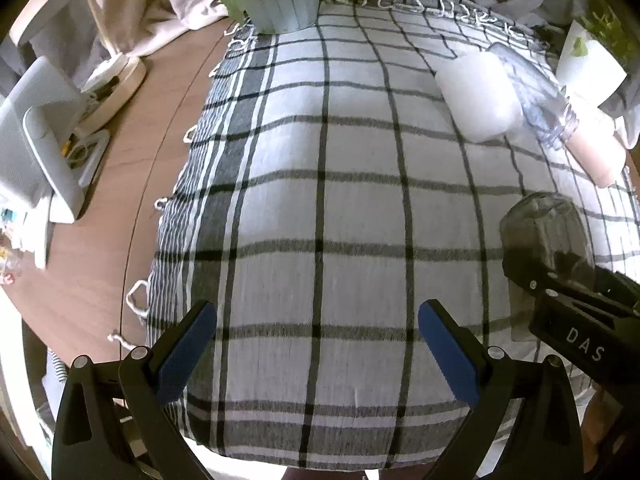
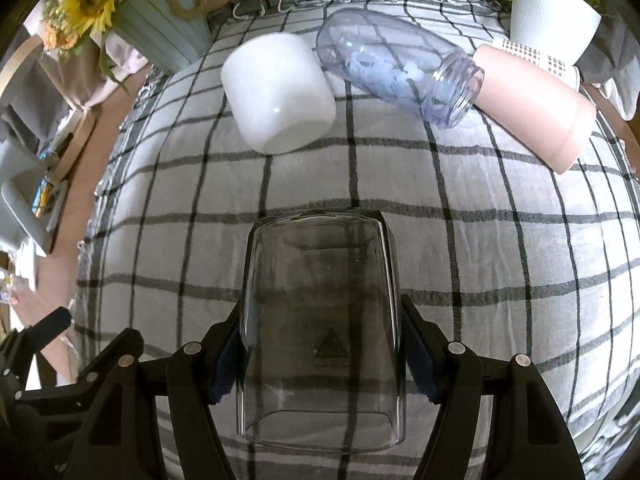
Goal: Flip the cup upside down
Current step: 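Close the right tool on the clear glass cup and hold it, then set the glass cup back on the cloth and open the right tool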
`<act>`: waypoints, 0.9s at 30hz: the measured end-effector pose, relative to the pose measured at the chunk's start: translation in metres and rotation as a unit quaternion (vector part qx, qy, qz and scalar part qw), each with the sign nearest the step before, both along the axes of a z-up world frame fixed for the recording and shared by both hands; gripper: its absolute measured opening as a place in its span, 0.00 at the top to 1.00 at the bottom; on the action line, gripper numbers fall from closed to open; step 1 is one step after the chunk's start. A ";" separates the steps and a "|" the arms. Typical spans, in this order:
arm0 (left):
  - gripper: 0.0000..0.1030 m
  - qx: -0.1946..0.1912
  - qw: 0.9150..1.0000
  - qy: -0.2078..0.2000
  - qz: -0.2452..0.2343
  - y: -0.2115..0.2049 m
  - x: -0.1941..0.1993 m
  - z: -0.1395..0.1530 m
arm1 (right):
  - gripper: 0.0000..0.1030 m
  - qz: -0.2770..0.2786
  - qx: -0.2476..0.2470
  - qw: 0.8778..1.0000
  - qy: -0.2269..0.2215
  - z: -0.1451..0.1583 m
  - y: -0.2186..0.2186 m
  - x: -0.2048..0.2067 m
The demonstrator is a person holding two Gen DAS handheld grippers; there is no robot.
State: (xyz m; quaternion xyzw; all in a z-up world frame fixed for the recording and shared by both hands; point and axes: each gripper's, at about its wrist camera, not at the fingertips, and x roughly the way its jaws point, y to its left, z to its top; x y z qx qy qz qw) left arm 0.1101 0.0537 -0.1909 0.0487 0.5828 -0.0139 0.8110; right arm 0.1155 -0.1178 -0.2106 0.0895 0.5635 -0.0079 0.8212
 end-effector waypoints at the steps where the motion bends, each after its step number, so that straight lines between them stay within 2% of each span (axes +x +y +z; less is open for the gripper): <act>1: 0.00 0.003 1.000 0.001 0.002 0.000 -0.002 0.000 | 0.33 0.005 -0.003 1.000 -0.003 -0.001 0.000 0.000; 6: 0.00 0.010 1.000 0.006 0.018 0.000 -0.010 -0.003 | 0.33 0.024 -0.015 1.000 -0.009 -0.003 0.003 -0.003; 7: 0.00 0.012 1.000 0.005 0.022 0.000 -0.011 -0.003 | 0.31 0.027 -0.017 0.999 -0.008 -0.003 0.003 -0.003; 9: 0.00 0.013 1.000 0.004 0.024 0.002 -0.015 -0.001 | 0.23 0.027 -0.022 0.999 -0.010 -0.002 0.004 -0.005; 11: 0.00 0.014 1.000 0.002 0.027 0.003 -0.018 0.004 | 0.23 0.021 -0.019 0.999 -0.022 0.003 0.001 -0.009; 17: 0.00 0.002 1.000 -0.014 0.023 -0.003 -0.028 0.029 | 0.22 0.011 -0.009 0.998 -0.063 0.036 -0.009 -0.033; 22: 0.00 -0.026 0.999 -0.022 0.010 -0.020 -0.031 0.051 | 0.22 -0.012 0.004 0.995 -0.102 0.070 -0.029 -0.055; 27: 0.00 -0.045 0.999 -0.028 -0.003 -0.042 -0.031 0.066 | 0.22 -0.046 0.004 0.994 -0.103 0.083 -0.052 -0.065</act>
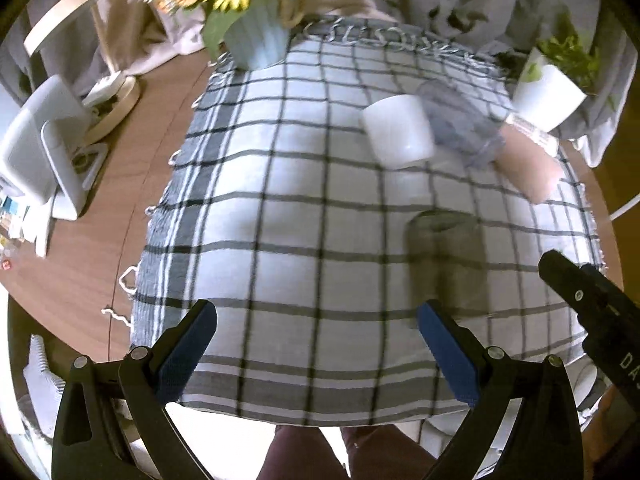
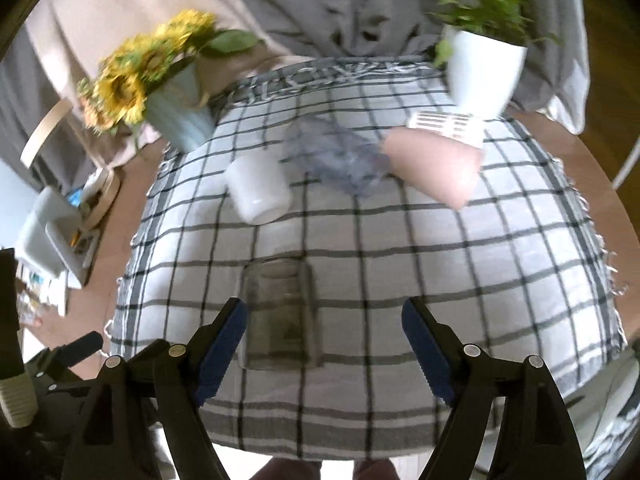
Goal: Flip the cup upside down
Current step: 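Set the glass cup back on the cloth and open the right tool, then move the left tool to the glass cup and close on it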
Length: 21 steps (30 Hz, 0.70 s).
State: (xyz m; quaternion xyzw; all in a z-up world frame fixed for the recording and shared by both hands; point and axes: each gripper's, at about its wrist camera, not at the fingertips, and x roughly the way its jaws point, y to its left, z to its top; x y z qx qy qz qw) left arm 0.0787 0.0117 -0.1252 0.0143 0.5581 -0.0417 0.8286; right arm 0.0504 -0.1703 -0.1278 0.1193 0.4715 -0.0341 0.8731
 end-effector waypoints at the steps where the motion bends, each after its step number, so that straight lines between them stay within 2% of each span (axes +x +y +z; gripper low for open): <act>1: 0.00 0.001 1.000 -0.002 -0.003 -0.005 0.000 0.002 | 0.22 -0.006 0.003 1.000 0.001 0.002 -0.006 -0.002; 7: 0.00 -0.011 1.000 0.002 -0.027 -0.034 0.004 0.007 | 0.22 -0.030 0.013 0.999 0.020 0.002 -0.035 -0.016; 10: 0.00 -0.029 0.999 0.012 -0.036 -0.047 0.009 0.005 | 0.22 -0.046 0.020 0.998 0.028 0.000 -0.051 -0.022; 21: 0.00 -0.030 0.995 0.063 -0.067 -0.096 0.047 -0.024 | 0.22 -0.107 0.051 0.991 0.056 -0.017 -0.099 -0.021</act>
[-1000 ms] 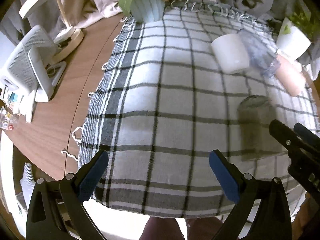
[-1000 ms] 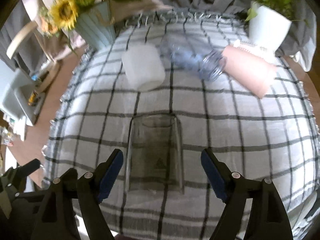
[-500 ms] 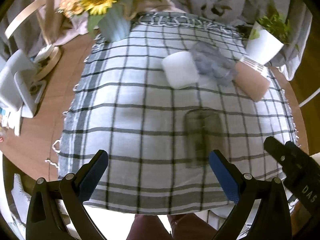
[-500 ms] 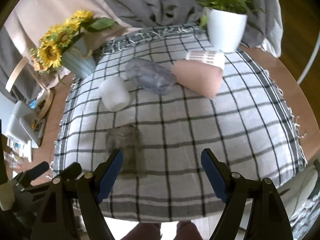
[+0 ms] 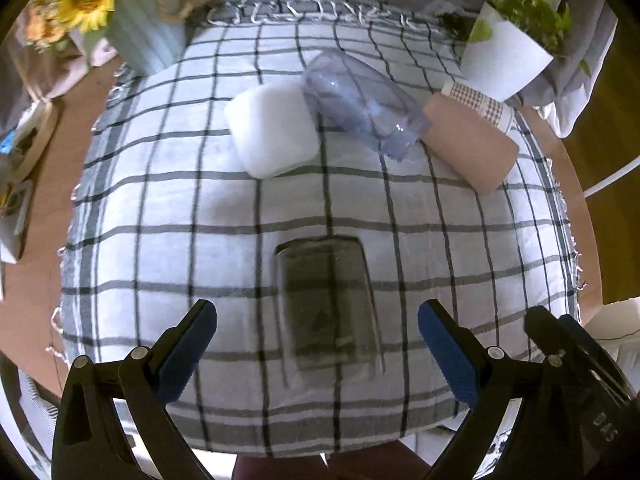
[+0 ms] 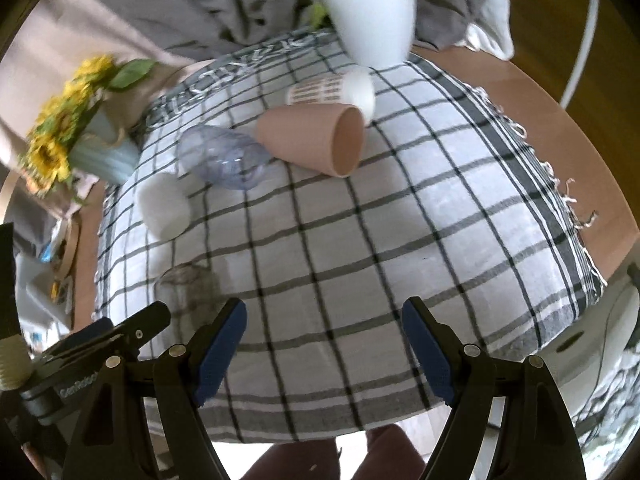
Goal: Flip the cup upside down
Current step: 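Move the left tool to the glass cup and close on it, then lift the glass cup with the left tool and rotate it rim-down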
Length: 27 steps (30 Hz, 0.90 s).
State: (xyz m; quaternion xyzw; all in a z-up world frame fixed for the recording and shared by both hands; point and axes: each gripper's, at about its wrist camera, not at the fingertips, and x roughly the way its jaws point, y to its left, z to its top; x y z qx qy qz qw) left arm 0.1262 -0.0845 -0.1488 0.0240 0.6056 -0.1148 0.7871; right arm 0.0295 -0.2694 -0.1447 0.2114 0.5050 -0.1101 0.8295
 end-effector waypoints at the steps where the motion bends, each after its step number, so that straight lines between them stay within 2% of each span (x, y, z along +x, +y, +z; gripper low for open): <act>1: 0.00 0.002 1.000 0.004 0.000 -0.002 0.004 -0.003 | 0.22 -0.005 0.002 1.000 0.000 -0.001 -0.004 0.002; 10: 0.07 0.018 0.998 0.053 0.004 -0.016 0.037 -0.039 | 0.22 -0.044 0.009 0.999 0.008 -0.010 -0.025 0.017; 13: 0.15 0.018 0.997 0.069 0.006 -0.018 0.043 -0.048 | 0.22 -0.046 0.014 0.999 0.013 -0.014 -0.027 0.022; 15: 0.27 0.023 0.996 0.080 0.003 -0.019 0.046 -0.054 | 0.22 -0.045 0.015 0.999 0.016 -0.016 -0.027 0.026; 17: 0.34 0.026 0.996 0.088 0.001 -0.019 0.048 -0.058 | 0.22 -0.046 0.017 0.999 0.019 -0.018 -0.027 0.029; 27: 0.35 0.008 0.997 0.078 0.015 -0.006 0.054 -0.049 | 0.22 -0.042 0.019 0.999 0.026 -0.021 -0.023 0.037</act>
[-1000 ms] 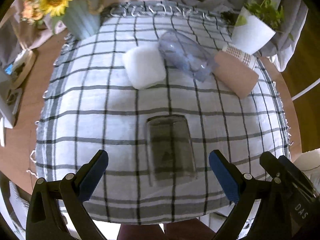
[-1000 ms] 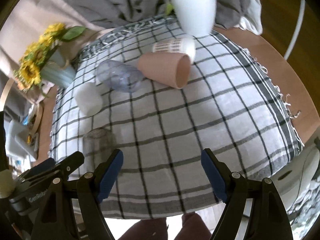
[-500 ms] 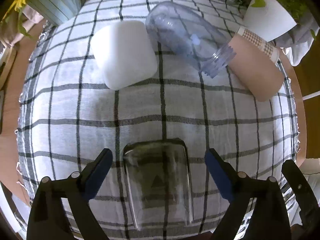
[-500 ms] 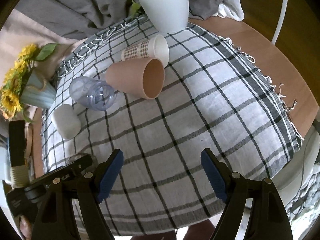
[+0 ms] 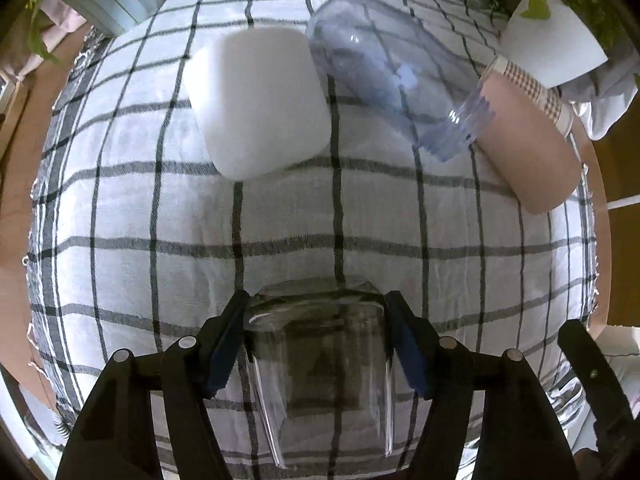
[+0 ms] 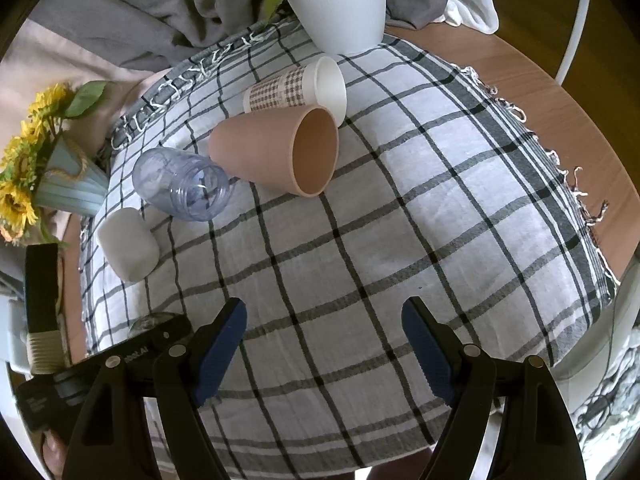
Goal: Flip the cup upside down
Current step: 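Lift the glass cup with the left tool and rotate it rim-down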
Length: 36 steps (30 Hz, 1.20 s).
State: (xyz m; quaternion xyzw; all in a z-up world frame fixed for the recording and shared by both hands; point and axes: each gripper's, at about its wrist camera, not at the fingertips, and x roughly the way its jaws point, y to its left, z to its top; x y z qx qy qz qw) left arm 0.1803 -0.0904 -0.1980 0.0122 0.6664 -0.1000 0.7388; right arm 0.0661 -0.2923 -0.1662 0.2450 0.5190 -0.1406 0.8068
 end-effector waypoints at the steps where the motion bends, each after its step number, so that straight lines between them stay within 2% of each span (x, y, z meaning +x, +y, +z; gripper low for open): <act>1: 0.35 -0.002 1.000 -0.004 0.000 0.003 0.005 0.004 | 0.22 -0.001 0.001 1.000 -0.001 0.001 0.000 0.000; 8: 0.35 -0.010 0.999 -0.044 -0.003 -0.003 0.011 0.031 | 0.22 -0.003 -0.001 1.000 -0.013 0.009 0.000 0.002; 13: 0.36 -0.015 0.997 -0.068 -0.014 -0.005 0.011 0.038 | 0.22 -0.005 -0.010 1.000 -0.022 0.016 -0.002 0.000; 23: 0.36 -0.021 0.994 -0.107 -0.015 -0.003 -0.019 0.049 | 0.22 0.010 -0.024 0.999 -0.021 0.016 0.001 -0.010; 36: 0.36 -0.023 0.992 -0.124 -0.020 -0.002 -0.059 0.058 | 0.22 0.031 -0.038 0.999 -0.012 0.011 0.006 -0.027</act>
